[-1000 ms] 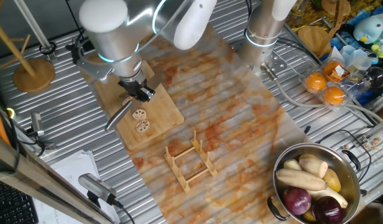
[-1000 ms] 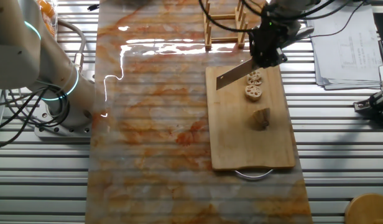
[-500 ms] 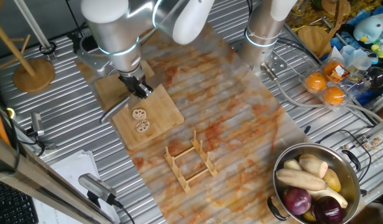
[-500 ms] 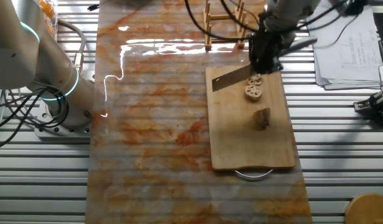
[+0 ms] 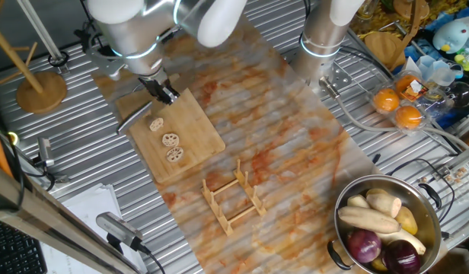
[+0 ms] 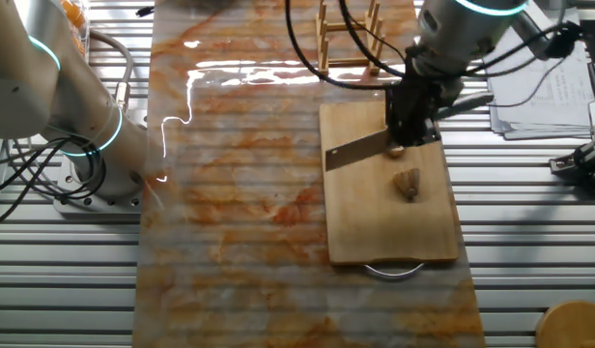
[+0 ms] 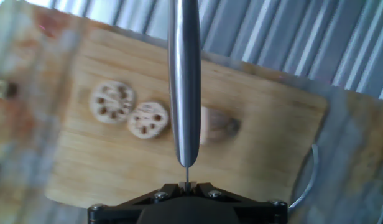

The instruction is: Slice the lotus root

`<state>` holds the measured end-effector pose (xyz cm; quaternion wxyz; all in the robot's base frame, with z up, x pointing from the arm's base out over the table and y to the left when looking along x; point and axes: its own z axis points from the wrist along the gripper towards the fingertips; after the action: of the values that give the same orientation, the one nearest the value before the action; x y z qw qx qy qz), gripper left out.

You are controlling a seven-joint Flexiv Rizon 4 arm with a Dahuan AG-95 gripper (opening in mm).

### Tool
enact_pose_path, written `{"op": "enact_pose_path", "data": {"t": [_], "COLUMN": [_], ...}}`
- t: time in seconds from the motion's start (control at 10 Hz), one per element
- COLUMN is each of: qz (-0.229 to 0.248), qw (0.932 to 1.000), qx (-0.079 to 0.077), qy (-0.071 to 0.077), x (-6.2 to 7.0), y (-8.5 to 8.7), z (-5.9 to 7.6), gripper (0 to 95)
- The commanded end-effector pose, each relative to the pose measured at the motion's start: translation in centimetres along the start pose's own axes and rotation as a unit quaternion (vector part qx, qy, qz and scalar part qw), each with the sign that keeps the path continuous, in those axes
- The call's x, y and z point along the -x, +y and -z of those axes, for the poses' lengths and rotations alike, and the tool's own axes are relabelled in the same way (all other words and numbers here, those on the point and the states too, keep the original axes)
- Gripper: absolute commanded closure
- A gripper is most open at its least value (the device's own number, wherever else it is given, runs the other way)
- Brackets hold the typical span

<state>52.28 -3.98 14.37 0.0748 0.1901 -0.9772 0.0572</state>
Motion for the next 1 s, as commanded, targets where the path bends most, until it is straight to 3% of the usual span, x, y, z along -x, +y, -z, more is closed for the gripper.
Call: {"op": "enact_pose_path", "data": {"t": [0.1,0.3,0.7,1.0], "qz": [0.019,0.011,-0.003,0.007], "qw": [0.9982,0.9964,0.9968,0.9969], "qx": [0.001,0.003,0.014,0.023], "qy": [-0.057,-0.084,-0.078,-0.075], "x": [-0.1,0.2,2.2,3.0], "y": [-1.9,-3.1,-3.0,-3.4], "z": [-1.2,-2.1,-1.8,-3.2], "gripper": [95.0,95.0,95.0,95.0]}}
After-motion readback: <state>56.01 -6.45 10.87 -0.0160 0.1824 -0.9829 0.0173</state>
